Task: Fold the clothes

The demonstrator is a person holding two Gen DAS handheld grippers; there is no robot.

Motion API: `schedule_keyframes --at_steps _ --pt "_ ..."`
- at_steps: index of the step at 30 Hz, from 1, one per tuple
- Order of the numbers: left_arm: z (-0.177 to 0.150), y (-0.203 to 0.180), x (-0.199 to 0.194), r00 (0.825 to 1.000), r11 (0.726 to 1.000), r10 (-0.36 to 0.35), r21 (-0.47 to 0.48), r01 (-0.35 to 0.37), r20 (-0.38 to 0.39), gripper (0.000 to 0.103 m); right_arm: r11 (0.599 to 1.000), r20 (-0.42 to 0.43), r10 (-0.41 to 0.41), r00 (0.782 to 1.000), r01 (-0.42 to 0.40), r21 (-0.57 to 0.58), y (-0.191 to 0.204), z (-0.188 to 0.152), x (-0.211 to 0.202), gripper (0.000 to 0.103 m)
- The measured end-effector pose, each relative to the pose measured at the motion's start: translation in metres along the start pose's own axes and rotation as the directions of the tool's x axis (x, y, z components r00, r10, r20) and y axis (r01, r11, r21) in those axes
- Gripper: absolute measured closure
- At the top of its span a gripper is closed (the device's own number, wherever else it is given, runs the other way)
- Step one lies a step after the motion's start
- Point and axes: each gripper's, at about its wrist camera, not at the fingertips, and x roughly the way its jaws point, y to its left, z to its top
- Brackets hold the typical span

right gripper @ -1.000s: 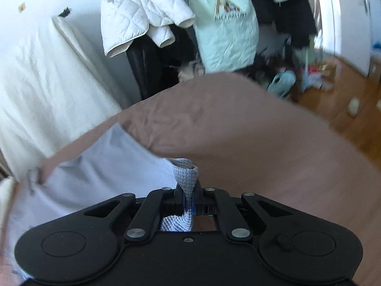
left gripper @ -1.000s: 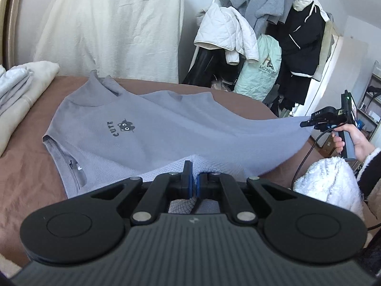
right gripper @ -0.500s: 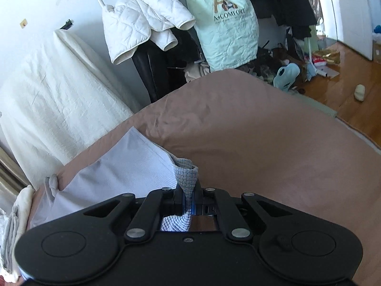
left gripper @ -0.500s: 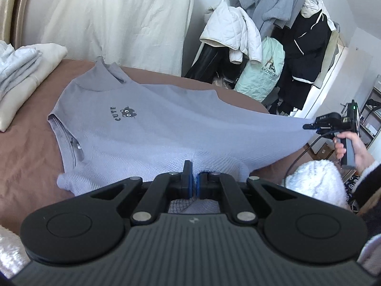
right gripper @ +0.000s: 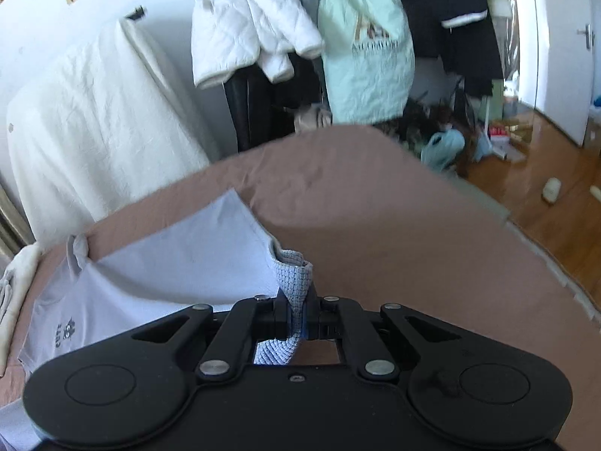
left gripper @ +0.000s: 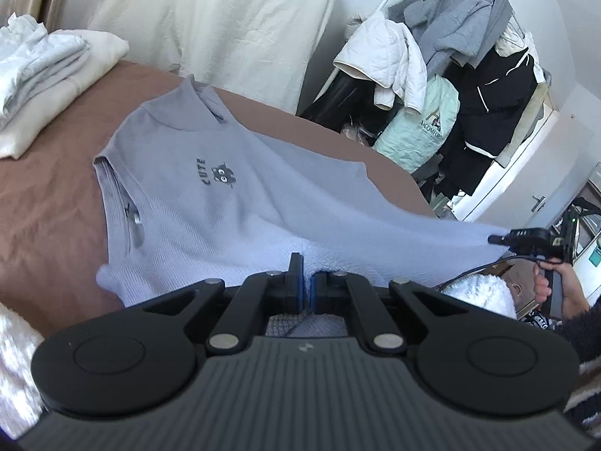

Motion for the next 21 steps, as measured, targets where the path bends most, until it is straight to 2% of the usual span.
schedule_keyframes --at_steps 3,6,11,15,18,21 --pt "0.015 -0.001 0.006 0.999 0.996 0.042 0.079 -0.044 0.025 0.1 1.0 -0.01 0.018 1.0 -0.018 0.009 0.002 0.0 0.016 0.098" --pt "0.034 0.002 0.023 0.989 0.976 0.119 0.174 -0.132 0.083 0.1 0.992 -0.011 0.094 0.996 -0.092 0.081 0.009 0.01 0.041 0.098" --pt "0.062 0.011 0.07 0.975 0.954 0.189 0.211 -0.211 0.12 0.1 0.962 0.019 0.191 0.981 -0.191 0.195 0.044 0.054 0.098 0.097" --pt "0.083 0.021 0.088 0.954 0.926 0.257 0.244 -0.289 0.156 0.1 0.957 0.08 0.17 0.982 -0.184 0.222 0.08 0.086 0.133 0.097" --pt "0.105 0.039 0.099 0.947 0.928 0.258 0.224 -0.298 0.189 0.1 0.964 0.111 0.143 0.983 -0.164 0.208 0.099 0.101 0.16 0.097" --pt "0.115 0.057 0.121 0.941 0.921 0.274 0.227 -0.316 0.198 0.1 0.971 0.106 0.12 0.987 -0.139 0.195 0.111 0.096 0.191 0.097"
